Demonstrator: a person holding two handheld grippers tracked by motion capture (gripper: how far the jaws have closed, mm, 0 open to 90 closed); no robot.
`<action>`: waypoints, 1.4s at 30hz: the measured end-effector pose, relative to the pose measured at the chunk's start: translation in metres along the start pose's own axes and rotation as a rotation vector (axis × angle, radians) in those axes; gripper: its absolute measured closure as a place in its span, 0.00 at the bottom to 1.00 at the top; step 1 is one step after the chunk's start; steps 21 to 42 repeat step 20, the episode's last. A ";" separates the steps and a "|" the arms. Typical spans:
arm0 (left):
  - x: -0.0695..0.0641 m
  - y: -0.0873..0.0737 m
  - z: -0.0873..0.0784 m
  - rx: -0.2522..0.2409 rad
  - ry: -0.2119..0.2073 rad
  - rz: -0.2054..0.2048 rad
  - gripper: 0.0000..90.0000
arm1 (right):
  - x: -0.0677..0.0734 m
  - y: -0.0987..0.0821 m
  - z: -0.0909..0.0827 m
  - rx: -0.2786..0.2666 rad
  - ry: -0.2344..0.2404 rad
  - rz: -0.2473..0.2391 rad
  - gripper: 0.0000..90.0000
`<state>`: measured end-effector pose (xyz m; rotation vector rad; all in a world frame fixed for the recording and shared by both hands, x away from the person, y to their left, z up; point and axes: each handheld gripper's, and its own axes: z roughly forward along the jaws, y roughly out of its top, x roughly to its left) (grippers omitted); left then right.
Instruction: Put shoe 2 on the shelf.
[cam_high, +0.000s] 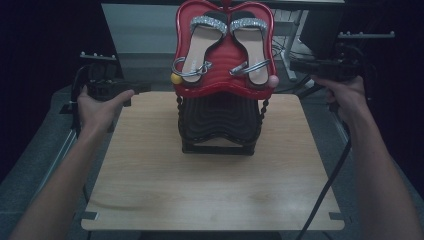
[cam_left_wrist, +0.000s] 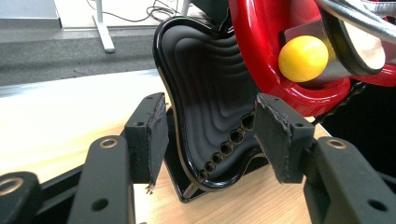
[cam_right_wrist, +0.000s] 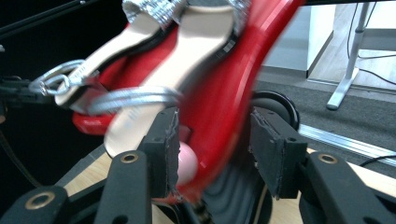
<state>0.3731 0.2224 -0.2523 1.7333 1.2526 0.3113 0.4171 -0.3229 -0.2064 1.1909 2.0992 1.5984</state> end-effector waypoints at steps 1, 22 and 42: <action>0.000 0.000 0.001 0.001 -0.001 -0.002 0.50 | -0.004 -0.004 -0.002 -0.008 0.000 0.006 0.58; -0.003 -0.005 0.010 0.011 -0.005 0.004 0.49 | -0.034 -0.047 -0.009 -0.010 -0.009 0.045 0.52; -0.003 -0.005 0.010 0.011 -0.005 0.004 0.49 | -0.034 -0.047 -0.009 -0.010 -0.009 0.045 0.52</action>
